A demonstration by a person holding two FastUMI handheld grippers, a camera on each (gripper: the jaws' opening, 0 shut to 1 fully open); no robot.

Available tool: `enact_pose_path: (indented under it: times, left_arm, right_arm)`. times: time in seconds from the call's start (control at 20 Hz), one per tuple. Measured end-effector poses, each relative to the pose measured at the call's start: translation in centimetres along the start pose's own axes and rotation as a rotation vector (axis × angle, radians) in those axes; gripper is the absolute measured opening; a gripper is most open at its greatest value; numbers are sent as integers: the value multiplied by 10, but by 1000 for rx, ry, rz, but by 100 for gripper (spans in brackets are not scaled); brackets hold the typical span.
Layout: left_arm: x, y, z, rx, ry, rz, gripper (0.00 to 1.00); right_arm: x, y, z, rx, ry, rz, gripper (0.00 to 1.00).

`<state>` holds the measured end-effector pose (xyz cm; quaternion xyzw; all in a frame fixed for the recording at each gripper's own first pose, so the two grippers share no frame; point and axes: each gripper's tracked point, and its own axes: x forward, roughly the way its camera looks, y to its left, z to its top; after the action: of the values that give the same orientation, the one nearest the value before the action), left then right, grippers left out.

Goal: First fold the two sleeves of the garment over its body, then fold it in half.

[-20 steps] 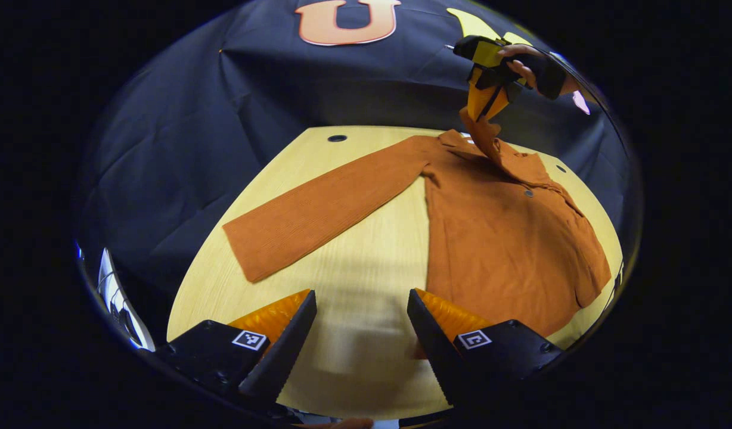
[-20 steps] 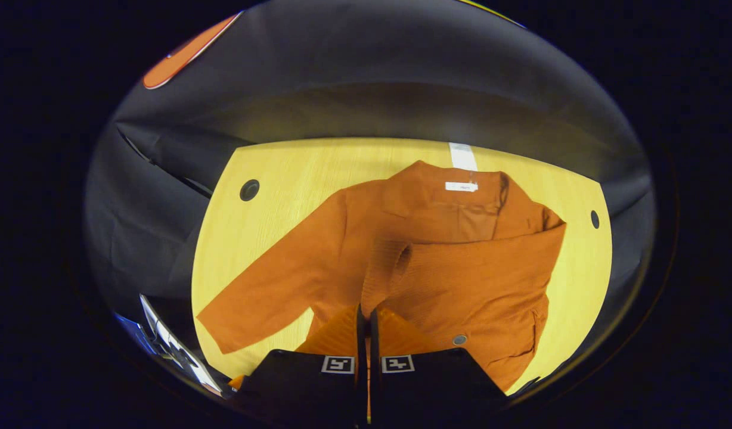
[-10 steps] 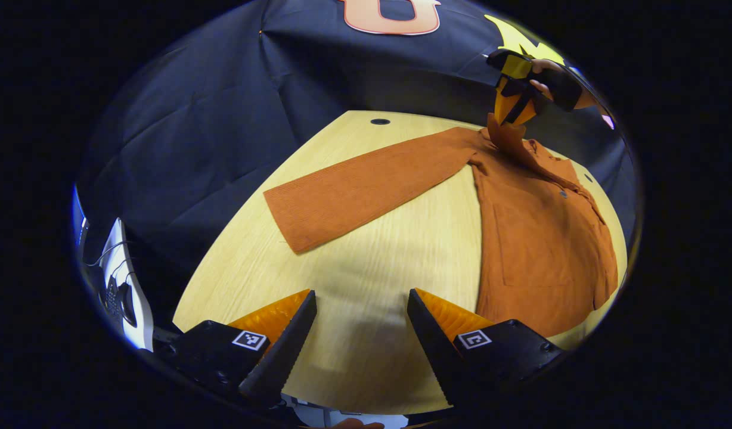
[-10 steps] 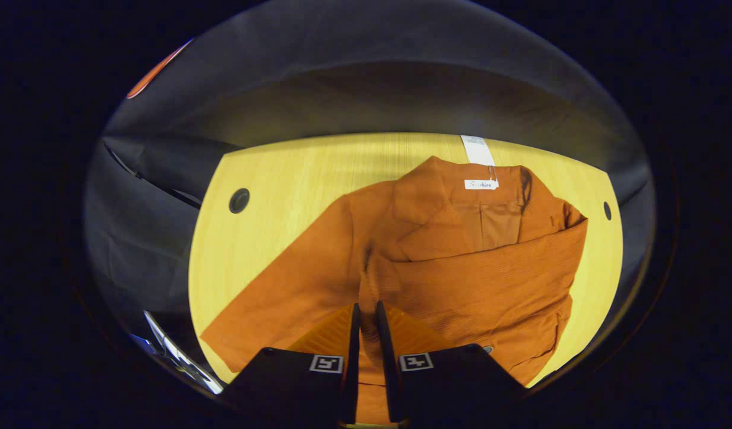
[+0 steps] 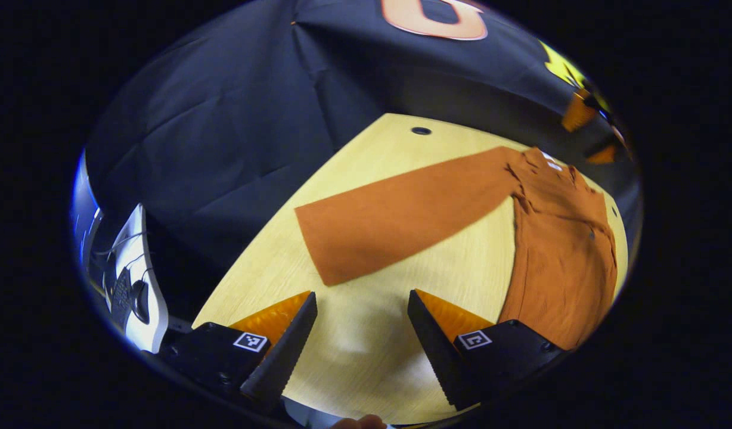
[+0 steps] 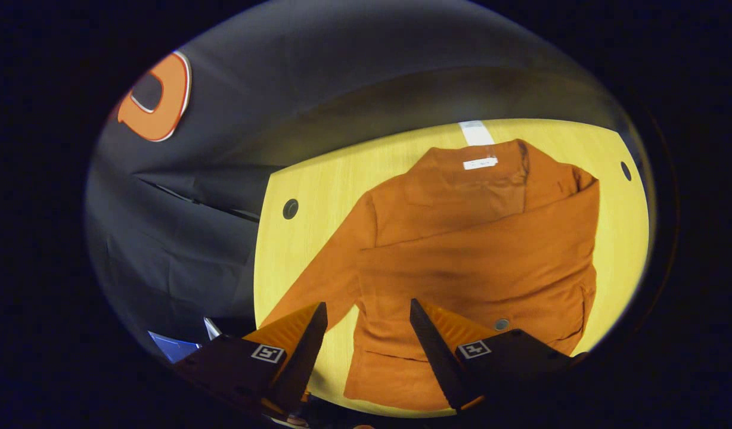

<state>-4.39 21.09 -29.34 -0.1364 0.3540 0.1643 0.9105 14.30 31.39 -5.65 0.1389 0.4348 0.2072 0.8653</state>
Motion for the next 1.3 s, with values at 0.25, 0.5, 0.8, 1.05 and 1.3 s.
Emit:
enact_pose_path:
  times: [0.25,0.5,0.8,1.05,1.3]
  left_arm:
    - [22,34,34,-219,44,53,99]
    - [53,44,38,-385,230,47,98]
    - [68,32,32,-545,472,-23,87]
    - [76,40,40,-567,532,20,80]
    - [78,49,31,-461,620,73,52]
  right_arm:
    - [-55,-87,-12,-21,-76,-61,97]
    - [-103,-205,-52,22,-137,-161,97]
    - [-139,-327,-127,163,-145,-215,97]
    - [-160,-386,-184,289,-130,-260,97]
    - [-186,-424,-217,342,-154,-318,97]
